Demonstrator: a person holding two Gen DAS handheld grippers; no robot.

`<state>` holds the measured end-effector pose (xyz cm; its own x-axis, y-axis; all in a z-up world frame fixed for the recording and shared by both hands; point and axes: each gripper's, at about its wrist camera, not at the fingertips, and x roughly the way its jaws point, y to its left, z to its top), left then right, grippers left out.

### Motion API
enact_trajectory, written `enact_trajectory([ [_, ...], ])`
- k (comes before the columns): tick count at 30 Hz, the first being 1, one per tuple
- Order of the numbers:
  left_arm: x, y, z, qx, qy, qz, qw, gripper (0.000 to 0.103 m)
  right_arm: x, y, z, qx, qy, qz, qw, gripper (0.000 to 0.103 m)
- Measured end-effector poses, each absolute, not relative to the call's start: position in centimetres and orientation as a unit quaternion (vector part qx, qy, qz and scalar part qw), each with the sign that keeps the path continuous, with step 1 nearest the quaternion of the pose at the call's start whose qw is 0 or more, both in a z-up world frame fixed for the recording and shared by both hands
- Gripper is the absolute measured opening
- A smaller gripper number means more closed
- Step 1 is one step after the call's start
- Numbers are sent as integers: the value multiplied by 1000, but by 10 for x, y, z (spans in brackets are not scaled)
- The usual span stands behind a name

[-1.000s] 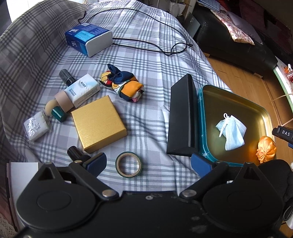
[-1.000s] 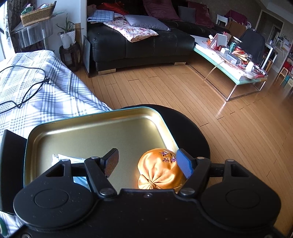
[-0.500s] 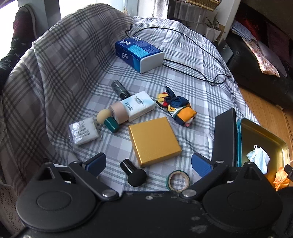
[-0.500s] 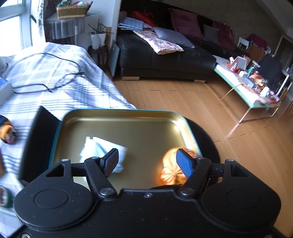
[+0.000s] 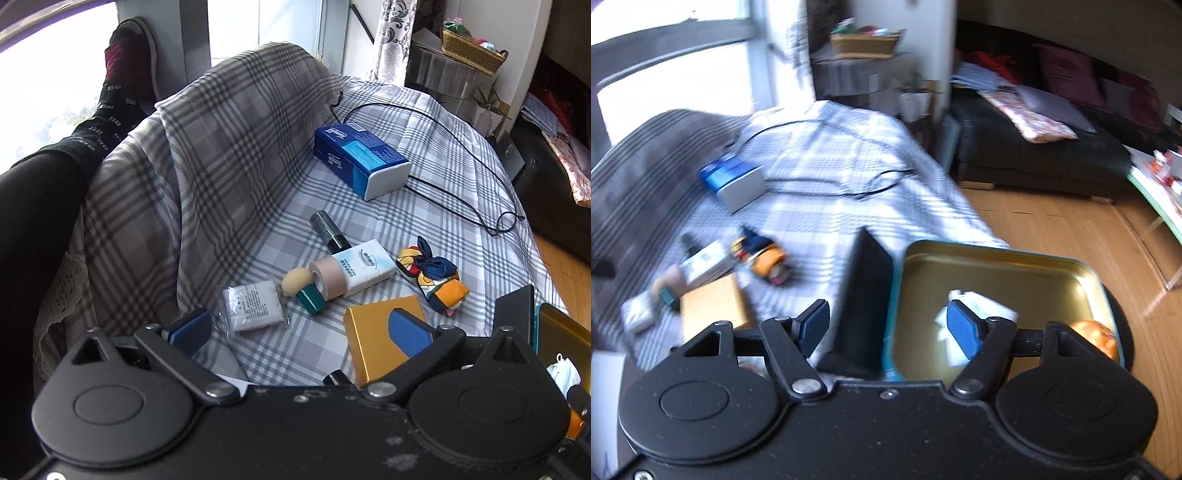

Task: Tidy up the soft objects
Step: 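Withdraw both tools from the tin back over the bed, then grasp the green tape roll with the right tool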

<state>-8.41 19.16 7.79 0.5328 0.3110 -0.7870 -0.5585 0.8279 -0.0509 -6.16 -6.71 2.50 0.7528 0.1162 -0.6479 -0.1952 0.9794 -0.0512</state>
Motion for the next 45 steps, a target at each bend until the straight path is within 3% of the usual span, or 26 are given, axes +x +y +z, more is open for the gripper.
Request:
enact_trajectory([
  [7, -85, 213, 74, -197, 423, 245, 850, 102, -75, -22, 6, -80, 334, 167, 924, 67],
  [17, -70, 205, 54, -187, 454, 234, 839, 102, -71, 14, -33, -98, 398, 225, 884, 66],
  [30, -53, 202, 23, -184, 496, 218, 820, 102, -59, 37, -75, -158, 435, 244, 852, 52],
  [45, -45, 167, 0, -57, 541, 124, 830, 98, -67, 15, -72, -130, 435, 261, 852, 48],
])
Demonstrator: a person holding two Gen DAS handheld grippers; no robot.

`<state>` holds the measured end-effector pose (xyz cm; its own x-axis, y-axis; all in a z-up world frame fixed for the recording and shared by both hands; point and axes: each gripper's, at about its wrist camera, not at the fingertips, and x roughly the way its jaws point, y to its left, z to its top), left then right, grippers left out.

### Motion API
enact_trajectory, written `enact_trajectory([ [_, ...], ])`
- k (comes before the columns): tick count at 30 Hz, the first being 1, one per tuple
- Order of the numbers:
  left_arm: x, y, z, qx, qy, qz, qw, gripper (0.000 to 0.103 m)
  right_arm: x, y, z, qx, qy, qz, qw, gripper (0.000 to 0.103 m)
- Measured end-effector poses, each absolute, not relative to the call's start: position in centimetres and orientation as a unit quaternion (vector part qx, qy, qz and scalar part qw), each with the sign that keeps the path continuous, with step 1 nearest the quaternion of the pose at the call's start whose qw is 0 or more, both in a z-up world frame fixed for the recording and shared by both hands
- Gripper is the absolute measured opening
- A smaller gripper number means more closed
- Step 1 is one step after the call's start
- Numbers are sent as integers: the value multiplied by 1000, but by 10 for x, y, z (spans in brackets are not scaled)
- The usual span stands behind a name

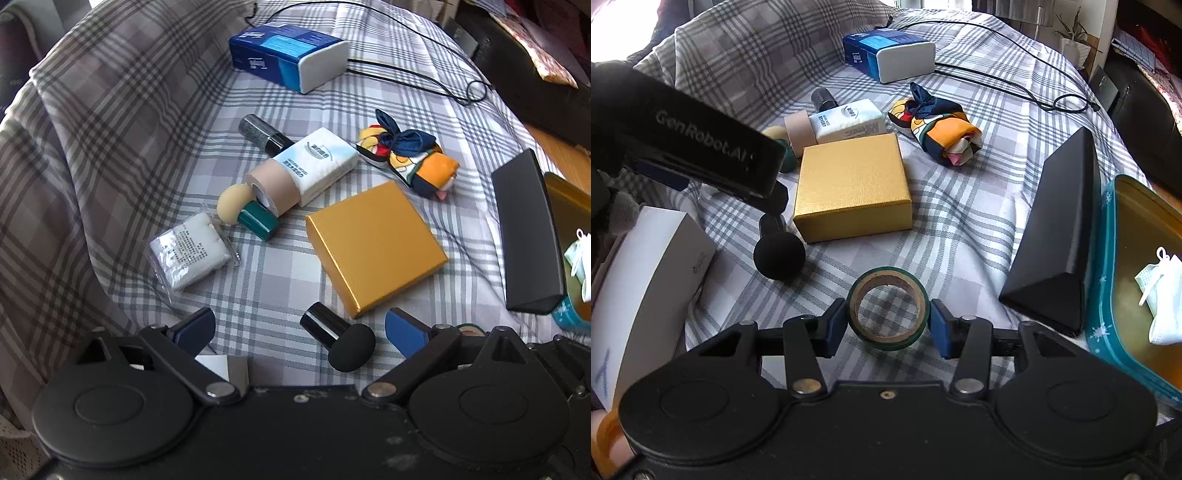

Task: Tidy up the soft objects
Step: 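Grasp the green tape roll with the right tool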

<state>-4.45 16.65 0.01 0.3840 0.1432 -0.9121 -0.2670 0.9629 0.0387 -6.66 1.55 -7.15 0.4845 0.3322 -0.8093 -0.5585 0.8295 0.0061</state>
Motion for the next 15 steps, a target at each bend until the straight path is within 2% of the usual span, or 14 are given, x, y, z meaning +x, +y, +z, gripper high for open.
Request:
enact_trajectory([
  [6, -45, 157, -7, -28, 552, 87, 829, 91, -73, -4, -69, -106, 438, 270, 851, 48],
  [12, -41, 147, -20, 6, 566, 62, 822, 91, -68, -23, -67, -66, 442, 275, 851, 48],
  [15, -36, 145, -30, 12, 575, 55, 816, 87, -67, -31, -64, -44, 435, 277, 856, 48],
])
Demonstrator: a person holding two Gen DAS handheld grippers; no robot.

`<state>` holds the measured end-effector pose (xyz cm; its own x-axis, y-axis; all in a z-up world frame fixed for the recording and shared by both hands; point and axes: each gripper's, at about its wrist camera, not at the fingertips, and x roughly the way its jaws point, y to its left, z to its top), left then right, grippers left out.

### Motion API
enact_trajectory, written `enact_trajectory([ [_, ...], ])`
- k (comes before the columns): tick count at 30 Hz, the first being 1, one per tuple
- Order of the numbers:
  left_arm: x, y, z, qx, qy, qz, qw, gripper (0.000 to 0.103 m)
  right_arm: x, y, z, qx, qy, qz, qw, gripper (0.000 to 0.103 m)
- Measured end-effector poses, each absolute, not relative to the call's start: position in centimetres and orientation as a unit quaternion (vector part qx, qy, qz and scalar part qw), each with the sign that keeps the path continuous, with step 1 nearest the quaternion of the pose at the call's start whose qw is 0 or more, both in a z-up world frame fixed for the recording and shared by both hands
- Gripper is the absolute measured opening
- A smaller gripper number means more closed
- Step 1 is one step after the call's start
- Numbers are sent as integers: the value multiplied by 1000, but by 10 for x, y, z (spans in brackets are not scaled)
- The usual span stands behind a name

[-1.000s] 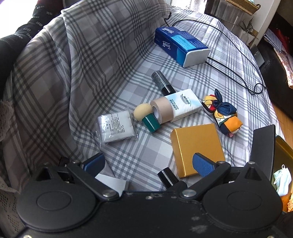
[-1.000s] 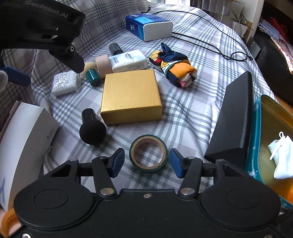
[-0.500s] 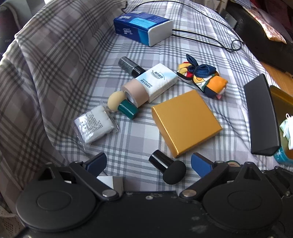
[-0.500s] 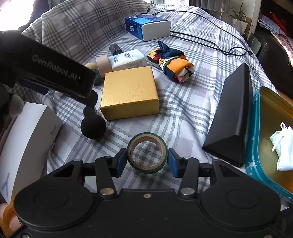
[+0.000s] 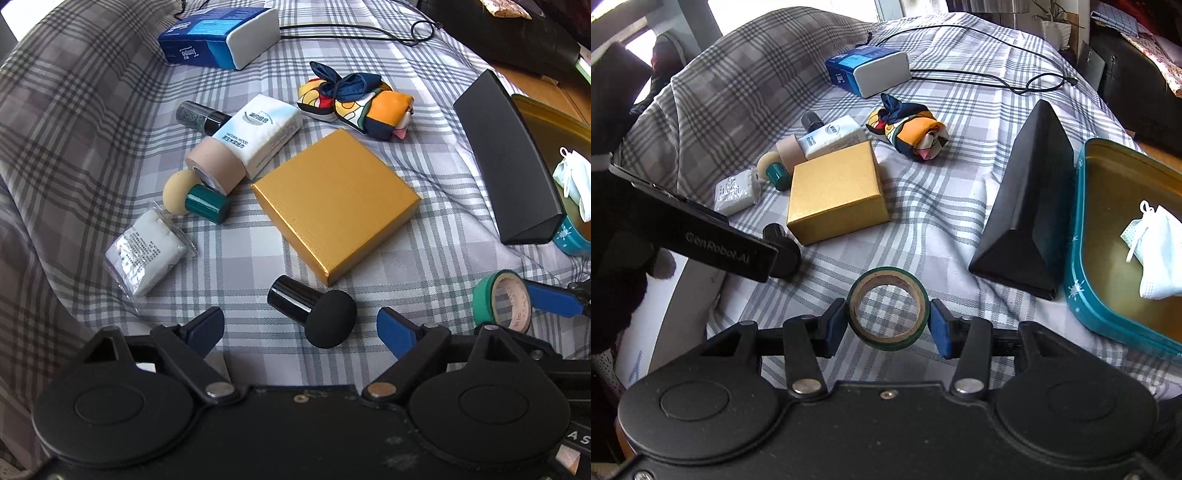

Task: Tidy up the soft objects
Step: 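Grasp the green tape roll with the right tool, then grasp the black sponge brush with the left tool while the right tool holds the tape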

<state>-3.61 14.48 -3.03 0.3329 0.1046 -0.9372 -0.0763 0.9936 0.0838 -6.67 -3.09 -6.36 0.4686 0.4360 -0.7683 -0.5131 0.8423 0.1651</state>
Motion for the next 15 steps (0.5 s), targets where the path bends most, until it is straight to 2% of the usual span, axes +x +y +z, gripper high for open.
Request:
enact_trajectory([
  [6, -28, 146, -56, 19, 610, 62, 789, 80, -67, -42, -56, -12, 421, 284, 862, 48],
  [9, -28, 144, -58, 20, 608, 60, 792, 80, -65, -46, -53, 0, 417, 285, 863, 48],
  [15, -23, 142, -58, -18, 596, 40, 802, 72, -65, -50, -50, 18, 408, 287, 866, 48],
])
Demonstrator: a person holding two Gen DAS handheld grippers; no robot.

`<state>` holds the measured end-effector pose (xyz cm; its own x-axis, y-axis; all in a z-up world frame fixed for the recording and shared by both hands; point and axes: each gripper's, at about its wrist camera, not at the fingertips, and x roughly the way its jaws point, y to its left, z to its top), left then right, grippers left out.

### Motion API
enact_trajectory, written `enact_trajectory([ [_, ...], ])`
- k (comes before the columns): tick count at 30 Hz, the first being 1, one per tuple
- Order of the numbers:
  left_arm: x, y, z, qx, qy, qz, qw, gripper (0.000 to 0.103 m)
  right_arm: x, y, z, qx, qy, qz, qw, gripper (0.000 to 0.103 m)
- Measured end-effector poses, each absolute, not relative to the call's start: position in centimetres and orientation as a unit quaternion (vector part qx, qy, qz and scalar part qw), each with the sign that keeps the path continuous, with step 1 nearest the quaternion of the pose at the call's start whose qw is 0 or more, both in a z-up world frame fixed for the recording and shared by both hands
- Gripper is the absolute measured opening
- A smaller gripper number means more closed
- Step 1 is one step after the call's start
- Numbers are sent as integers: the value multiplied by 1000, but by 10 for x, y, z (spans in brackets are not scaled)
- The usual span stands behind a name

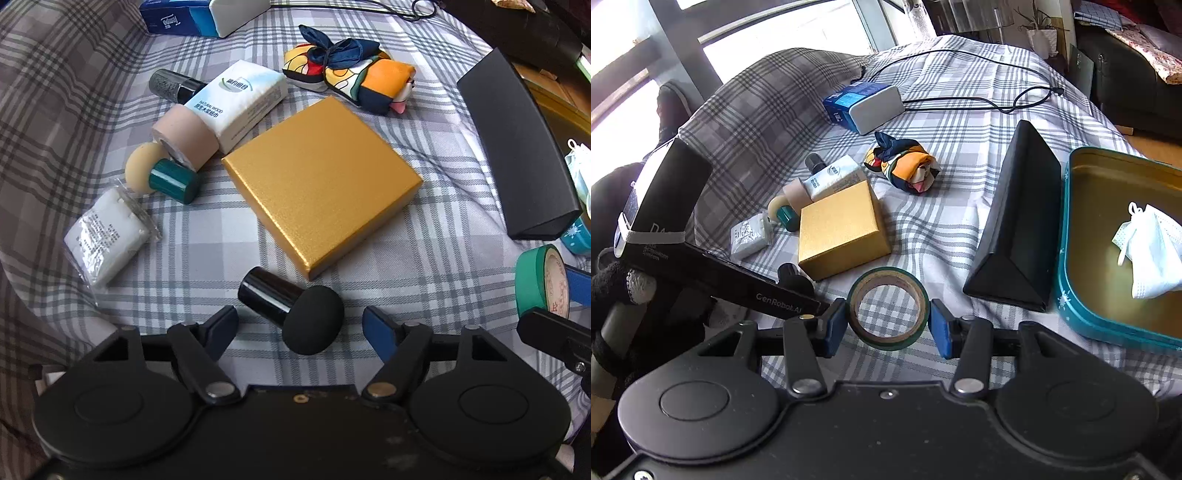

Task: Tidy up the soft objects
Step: 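Grasp the black sponge brush with the left tool while the right tool holds the tape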

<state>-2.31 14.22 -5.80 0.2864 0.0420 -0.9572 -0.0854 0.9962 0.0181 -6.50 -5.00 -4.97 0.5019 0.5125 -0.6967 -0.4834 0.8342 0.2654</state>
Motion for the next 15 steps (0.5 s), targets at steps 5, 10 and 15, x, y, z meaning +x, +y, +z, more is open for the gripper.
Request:
enact_trajectory([
  [5, -22, 135, -56, -19, 587, 26, 809, 71, -64, -53, -50, 24, 410, 282, 867, 48],
  [10, -29, 124, -51, -36, 590, -9, 806, 71, -63, -54, -49, 28, 408, 279, 869, 48],
  [15, -38, 115, -43, -52, 581, -60, 810, 71, -62, -56, -48, 34, 404, 272, 873, 48],
])
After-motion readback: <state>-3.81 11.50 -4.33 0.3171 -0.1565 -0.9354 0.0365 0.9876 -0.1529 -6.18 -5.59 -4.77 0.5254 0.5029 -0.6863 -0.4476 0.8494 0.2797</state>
